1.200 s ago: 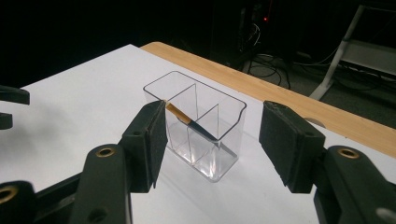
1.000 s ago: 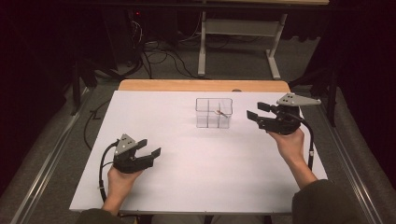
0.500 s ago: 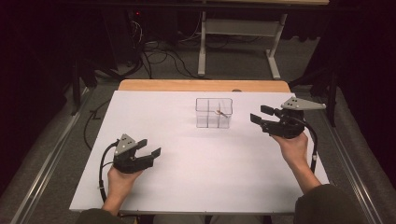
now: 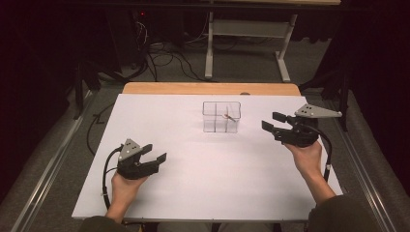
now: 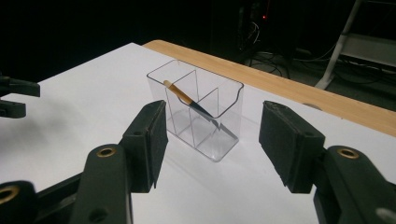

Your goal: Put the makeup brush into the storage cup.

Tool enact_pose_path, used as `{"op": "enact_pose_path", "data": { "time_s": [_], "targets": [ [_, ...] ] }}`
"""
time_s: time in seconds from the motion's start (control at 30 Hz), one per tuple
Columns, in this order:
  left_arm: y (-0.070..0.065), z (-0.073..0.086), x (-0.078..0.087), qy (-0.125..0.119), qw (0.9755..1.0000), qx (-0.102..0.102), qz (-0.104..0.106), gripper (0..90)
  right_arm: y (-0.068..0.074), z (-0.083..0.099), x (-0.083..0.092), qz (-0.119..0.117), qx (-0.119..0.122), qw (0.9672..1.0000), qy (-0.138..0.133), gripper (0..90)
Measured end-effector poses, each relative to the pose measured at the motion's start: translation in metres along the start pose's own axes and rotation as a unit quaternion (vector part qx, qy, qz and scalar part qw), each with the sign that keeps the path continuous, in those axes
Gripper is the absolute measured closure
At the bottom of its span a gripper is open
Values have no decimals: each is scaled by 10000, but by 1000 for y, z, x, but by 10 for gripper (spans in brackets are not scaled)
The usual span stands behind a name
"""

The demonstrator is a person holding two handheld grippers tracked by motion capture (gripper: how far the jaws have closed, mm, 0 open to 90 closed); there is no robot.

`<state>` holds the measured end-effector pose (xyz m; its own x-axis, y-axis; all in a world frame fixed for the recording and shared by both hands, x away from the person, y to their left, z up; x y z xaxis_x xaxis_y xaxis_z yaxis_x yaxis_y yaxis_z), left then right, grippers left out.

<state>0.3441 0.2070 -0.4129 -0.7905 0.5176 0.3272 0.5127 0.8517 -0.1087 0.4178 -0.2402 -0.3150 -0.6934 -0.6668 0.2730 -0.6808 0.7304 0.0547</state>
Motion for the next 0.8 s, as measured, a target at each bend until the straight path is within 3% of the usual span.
{"op": "enact_pose_path", "data": {
  "time_s": [0.8],
  "targets": [
    [0, 0, 0, 8, 10000, 0, -1, 341, 2, 11, 20, -27, -122, 9999, -89, 438]
  ]
}}
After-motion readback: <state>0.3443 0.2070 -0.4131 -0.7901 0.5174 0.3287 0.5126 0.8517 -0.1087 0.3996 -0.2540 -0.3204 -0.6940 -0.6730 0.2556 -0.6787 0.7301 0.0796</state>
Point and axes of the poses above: each handheld gripper's, and its own axes: x roughly backward along the jaws, z roughly out of its underside, y roughly to its left, the point moved 2 cm from there along -x, roughly forward along the jaws, and after that the axes turned 8 degrees about -y, right-handed, at the moved point
